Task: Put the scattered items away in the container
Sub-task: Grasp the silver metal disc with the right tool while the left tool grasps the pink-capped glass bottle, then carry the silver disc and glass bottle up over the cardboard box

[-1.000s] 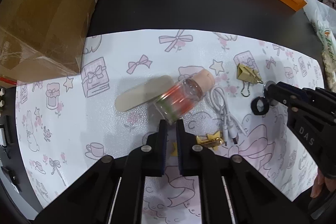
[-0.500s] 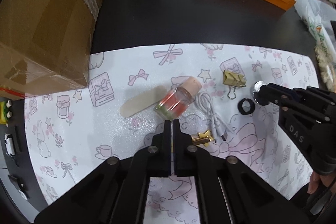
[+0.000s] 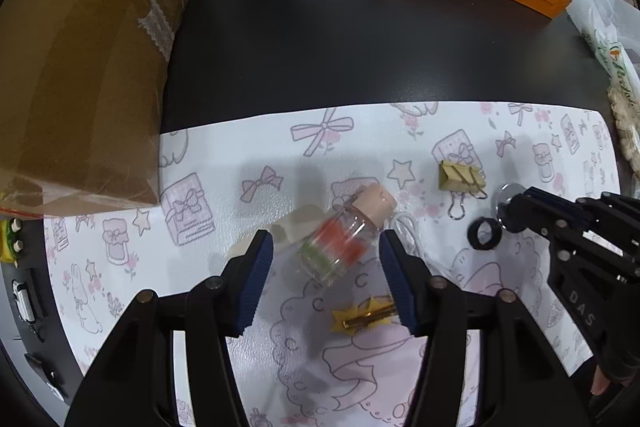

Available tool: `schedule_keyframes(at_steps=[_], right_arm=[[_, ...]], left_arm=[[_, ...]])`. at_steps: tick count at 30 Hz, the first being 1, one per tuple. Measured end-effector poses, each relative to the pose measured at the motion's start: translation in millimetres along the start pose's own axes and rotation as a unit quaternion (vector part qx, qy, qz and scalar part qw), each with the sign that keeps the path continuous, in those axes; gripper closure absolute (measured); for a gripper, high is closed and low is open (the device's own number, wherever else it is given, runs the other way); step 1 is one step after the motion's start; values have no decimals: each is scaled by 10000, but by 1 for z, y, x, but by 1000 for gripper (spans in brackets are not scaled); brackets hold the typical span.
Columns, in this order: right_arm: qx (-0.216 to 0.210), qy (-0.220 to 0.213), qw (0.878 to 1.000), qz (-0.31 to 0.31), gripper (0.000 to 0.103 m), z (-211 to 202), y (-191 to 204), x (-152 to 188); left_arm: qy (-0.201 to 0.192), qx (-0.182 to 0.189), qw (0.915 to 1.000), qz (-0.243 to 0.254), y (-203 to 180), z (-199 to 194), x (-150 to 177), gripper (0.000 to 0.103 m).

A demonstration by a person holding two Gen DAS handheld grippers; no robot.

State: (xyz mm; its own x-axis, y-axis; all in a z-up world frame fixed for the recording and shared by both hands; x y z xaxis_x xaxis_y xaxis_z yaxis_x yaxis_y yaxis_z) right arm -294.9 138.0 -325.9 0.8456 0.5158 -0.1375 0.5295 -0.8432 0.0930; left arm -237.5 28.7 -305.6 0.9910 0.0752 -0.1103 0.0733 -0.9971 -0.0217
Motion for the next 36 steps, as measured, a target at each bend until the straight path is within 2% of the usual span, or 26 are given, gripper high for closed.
schedule_keyframes(at_steps=[4, 6, 7, 10, 14, 19, 22, 24, 25, 36], right_arm=[[10, 49, 10000, -10, 93, 3, 2, -2], [8, 58, 10000, -1, 93, 4, 2, -3], [7, 59, 10000, -3, 93, 4, 3, -4], [-6, 64, 10000, 2, 93, 4, 4, -6], [-38, 50, 10000, 49, 93, 3, 6, -9], [-62, 31, 10000, 60, 93, -6, 7, -15], [-65, 21, 10000, 48, 93, -3, -8, -4], [-74, 16, 10000, 46, 93, -2, -12, -1], [-71, 12, 10000, 43, 93, -4, -12, 0], [19, -126, 9999, -18, 93, -34, 2, 6]], left_arm=[[44, 122, 9999, 98, -2, 5, -4, 49], [-19, 63, 9998, 183, -5, 6, -5, 49], [-50, 21, 9997, 222, -7, 6, -6, 52], [-93, -78, 9996, 259, -8, 4, -7, 75], [151, 198, 9995, 176, -11, 6, -3, 76], [211, 320, 9993, 24, -4, 6, 3, 76], [226, 405, 9989, -50, -1, 7, 3, 76], [199, 371, 9991, -84, 0, 5, 3, 76], [184, 356, 9992, -93, -11, 8, 5, 76], [-7, 382, 9992, -84, -7, -21, 11, 76]])
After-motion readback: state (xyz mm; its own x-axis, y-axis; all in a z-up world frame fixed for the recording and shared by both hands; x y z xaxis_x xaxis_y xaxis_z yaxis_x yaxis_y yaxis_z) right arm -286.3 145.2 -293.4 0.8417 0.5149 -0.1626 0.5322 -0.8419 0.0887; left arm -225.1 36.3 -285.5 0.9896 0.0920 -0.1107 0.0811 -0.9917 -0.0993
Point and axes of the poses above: each gripper's, at about its wrist camera, not at the fingertips, and z roughly the way its jaws point, y to its left, x to its underside, the point moved 6 cm from there along z, roughly the way its jaws point, and after that the axes turned 4 degrees about y, right-handed, at the moved point
